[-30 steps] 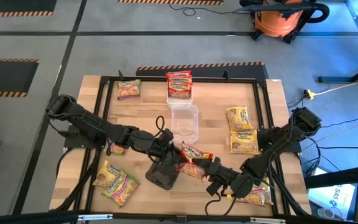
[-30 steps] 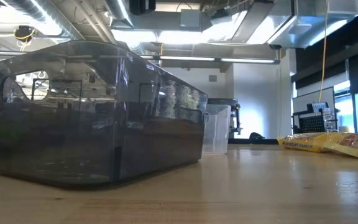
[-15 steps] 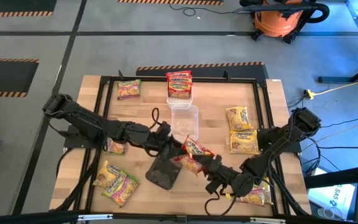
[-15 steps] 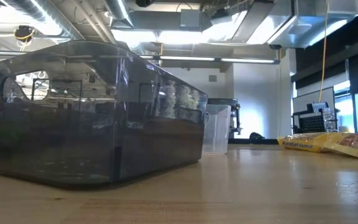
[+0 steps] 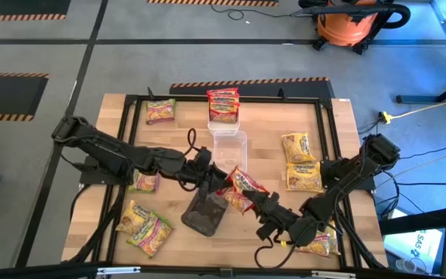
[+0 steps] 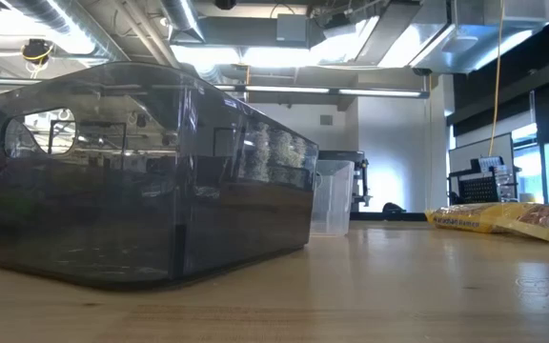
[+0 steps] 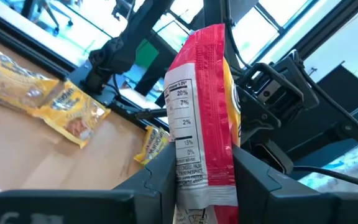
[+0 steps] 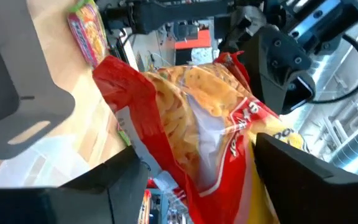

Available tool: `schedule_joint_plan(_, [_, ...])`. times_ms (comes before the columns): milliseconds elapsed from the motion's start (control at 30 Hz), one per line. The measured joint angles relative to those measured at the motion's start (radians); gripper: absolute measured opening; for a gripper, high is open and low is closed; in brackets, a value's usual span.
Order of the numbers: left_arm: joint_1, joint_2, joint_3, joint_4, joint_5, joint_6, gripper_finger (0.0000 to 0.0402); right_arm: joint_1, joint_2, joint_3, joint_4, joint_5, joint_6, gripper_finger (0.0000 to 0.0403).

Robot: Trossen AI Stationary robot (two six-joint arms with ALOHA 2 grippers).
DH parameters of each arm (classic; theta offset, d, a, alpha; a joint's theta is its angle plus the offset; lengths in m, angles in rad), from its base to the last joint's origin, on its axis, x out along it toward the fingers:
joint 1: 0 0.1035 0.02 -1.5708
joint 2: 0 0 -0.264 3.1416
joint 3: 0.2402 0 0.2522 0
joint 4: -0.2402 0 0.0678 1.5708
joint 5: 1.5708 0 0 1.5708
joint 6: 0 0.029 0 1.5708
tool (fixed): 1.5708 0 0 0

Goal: Sort Maruchan noodles
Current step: Put the red noodle pack into the white bin

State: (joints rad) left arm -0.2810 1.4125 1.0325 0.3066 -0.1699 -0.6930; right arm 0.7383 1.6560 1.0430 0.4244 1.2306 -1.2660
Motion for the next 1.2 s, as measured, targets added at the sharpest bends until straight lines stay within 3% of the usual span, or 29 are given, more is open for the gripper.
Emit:
schedule_joint_plan(267, [0.007,-0.031,-0.001,0.004,-0.038,0.085,0.0105,0.0,0.0,0.001,0.03,0.063,-0.003,0.0264])
schedule_joint_plan(867, [0.06,-0.179,0.0,-0.06,-0.101,0.196,0.0105,0.002,-0.001,-0.001,0.106,0.057,-0.043,0.0264])
schedule_joint_plan(1033, [0.072,-0.246,0.0,-0.117,-0.105,0.333,0.0104,0.0,-0.001,-0.001,0.101,0.054,0.149,0.0264])
schedule_joint_plan(1200, [0.072,-0.289,0.0,-0.227,-0.136,0.419,0.0104,-0.042,-0.041,-0.002,-0.093,-0.083,0.524,0.0264])
